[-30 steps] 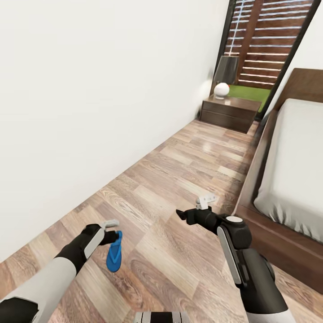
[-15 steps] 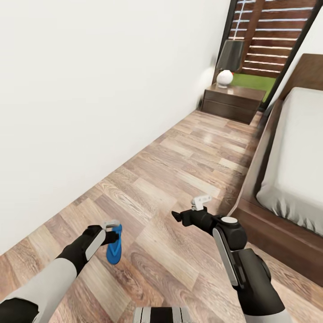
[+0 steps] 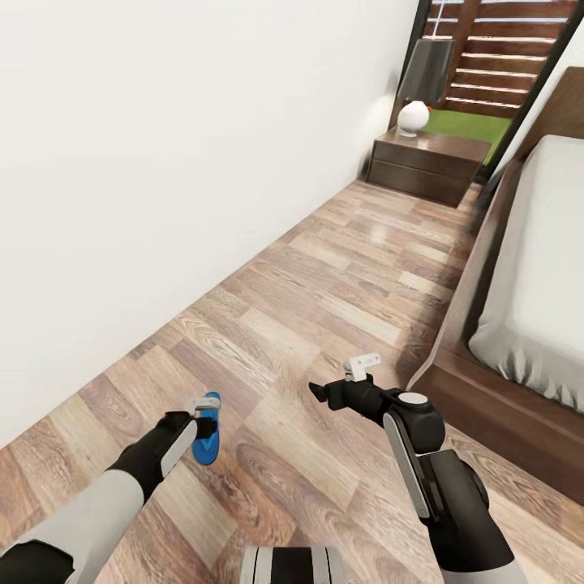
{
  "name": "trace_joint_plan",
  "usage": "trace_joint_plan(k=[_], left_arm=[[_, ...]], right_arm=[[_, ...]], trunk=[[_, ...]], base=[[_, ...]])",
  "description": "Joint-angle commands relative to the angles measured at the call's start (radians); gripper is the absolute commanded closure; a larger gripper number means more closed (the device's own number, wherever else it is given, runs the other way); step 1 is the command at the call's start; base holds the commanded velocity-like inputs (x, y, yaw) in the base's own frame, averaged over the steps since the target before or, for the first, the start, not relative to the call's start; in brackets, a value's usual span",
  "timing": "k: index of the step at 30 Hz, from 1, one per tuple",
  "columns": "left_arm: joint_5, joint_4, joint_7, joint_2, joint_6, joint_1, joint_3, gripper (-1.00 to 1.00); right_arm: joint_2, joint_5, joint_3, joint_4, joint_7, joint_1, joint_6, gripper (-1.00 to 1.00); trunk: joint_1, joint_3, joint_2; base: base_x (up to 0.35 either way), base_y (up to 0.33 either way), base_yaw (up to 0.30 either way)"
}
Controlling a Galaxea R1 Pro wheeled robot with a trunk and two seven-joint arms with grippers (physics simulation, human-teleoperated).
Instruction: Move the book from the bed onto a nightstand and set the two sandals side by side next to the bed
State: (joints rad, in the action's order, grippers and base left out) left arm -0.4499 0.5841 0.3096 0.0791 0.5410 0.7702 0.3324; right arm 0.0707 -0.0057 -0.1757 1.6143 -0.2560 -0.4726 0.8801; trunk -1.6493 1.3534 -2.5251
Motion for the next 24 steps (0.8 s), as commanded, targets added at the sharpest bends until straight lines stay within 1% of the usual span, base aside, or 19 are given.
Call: trace_joint_plan(k=[1, 11, 24], left_arm=[[-0.009, 0.002, 0.010, 0.001, -0.002, 0.000, 0.009, -1.00], [-0.003, 0.001, 0.013, 0.000, -0.027, -0.005, 0.011, -1.00], [-0.007, 0.000, 0.015, -0.003, -0.047, -0.006, 0.011, -1.00]], right_arm=[[0.000, 0.000, 0.000, 0.001, -0.002, 0.000, 0.005, -1.00], [0.000, -0.001, -0.001, 0.001, -0.003, 0.001, -0.008, -1.00], [0.000, -0.001, -0.001, 0.001, -0.003, 0.002, -0.018, -1.00]], trunk=[[0.000, 0.005, -0.001], [-0.005, 0.043, -0.003], [-0.011, 0.094, -0.006]], base=[[0.000, 0.000, 0.000], [0.000, 0.000, 0.000], [0.000, 0.000, 0.000]])
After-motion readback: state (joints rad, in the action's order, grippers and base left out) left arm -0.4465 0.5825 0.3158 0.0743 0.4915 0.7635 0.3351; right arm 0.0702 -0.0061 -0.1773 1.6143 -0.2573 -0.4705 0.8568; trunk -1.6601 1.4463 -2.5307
